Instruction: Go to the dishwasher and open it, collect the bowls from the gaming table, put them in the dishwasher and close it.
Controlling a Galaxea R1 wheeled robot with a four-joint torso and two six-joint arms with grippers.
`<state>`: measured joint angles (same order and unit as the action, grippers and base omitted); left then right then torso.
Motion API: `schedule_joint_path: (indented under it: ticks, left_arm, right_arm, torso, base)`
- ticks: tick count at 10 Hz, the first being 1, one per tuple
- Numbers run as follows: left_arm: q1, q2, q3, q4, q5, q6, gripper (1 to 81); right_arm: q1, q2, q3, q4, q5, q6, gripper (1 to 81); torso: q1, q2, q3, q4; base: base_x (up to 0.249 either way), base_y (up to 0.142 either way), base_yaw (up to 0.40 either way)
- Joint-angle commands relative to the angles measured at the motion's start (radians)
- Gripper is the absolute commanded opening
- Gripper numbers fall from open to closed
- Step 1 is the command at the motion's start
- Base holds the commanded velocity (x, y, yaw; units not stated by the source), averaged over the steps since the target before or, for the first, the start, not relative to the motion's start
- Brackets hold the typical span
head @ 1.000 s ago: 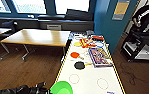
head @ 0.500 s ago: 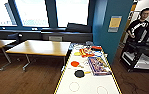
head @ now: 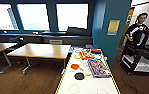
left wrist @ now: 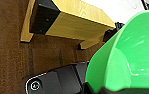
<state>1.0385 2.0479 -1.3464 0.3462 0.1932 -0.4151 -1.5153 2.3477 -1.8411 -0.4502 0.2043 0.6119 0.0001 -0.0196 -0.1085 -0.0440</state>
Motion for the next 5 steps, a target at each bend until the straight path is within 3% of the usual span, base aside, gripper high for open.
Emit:
schedule_joint_path:
  ticks: [1, 2, 5]
  left_arm:
    - [0.033, 0.009, -0.008, 0.094, -0.006, 0.015, 1.0]
    - [0.065, 0.028, -0.036, 0.114, -0.008, 0.015, 1.0]
    - [0.143, 0.051, -0.126, 0.129, -0.087, 0.016, 1.0]
  right_arm:
    - [0.043, -0.014, -0.041, -0.016, -0.037, -0.018, 1.0]
    - [0.04, -0.003, -0.059, -0.016, -0.051, -0.02, 1.0]
    - [0.039, 0.015, -0.092, -0.035, -0.068, -0.023, 1.0]
  torso:
    - [0.0, 0.0, 0.0, 0.0]
    - [0.0, 0.0, 0.0, 0.0]
    - [0.0, -0.001, 0.0, 0.0]
  base:
    - [0.0, 0.0, 0.0]
    - [0.0, 0.0, 0.0]
    - [0.0, 0.0, 0.0]
